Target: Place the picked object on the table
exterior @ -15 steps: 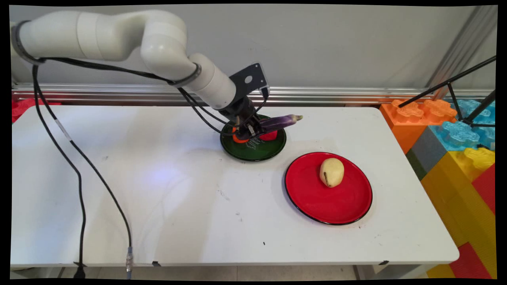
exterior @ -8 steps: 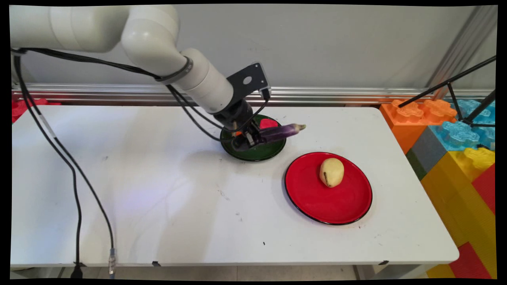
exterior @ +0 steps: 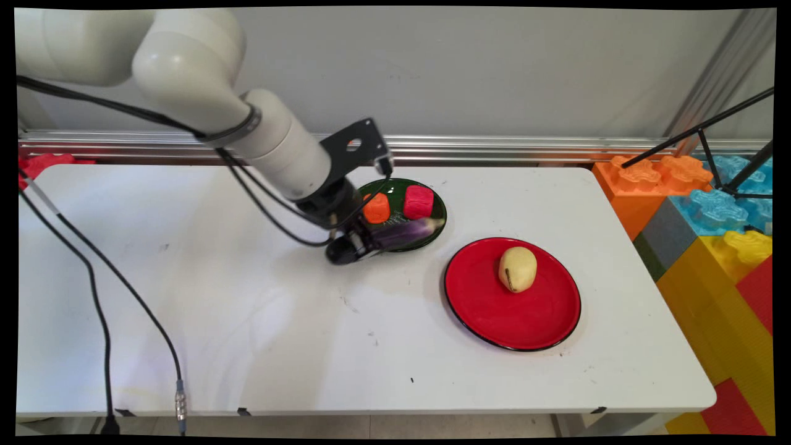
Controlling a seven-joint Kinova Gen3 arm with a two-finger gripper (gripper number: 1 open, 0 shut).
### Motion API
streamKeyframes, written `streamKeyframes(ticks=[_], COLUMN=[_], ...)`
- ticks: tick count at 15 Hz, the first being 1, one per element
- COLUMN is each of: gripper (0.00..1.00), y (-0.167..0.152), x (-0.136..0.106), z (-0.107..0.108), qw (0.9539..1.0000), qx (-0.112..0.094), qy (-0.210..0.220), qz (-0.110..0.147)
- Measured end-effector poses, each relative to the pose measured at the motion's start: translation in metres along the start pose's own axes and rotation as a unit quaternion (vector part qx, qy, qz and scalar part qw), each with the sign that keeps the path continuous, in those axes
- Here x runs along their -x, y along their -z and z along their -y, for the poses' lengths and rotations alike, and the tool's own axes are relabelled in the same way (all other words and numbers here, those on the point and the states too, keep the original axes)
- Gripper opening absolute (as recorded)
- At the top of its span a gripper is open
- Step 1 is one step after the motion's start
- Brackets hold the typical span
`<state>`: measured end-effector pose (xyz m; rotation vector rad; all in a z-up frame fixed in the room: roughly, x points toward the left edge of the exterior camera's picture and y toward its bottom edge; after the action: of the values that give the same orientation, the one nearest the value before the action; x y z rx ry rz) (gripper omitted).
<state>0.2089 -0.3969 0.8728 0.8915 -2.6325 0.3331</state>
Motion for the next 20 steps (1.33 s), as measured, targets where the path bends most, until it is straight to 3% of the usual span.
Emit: streamKeyframes(ticks=[8, 20], gripper=[0.00, 0.00], y=[-0.029, -0.074], x=[0.028, 0.038], z=[-0.007, -0.011], qw=[0.9990, 0.9969], qx=[-0.001, 0.004], qy=[0.036, 0.067], qz=[0.027, 0.039])
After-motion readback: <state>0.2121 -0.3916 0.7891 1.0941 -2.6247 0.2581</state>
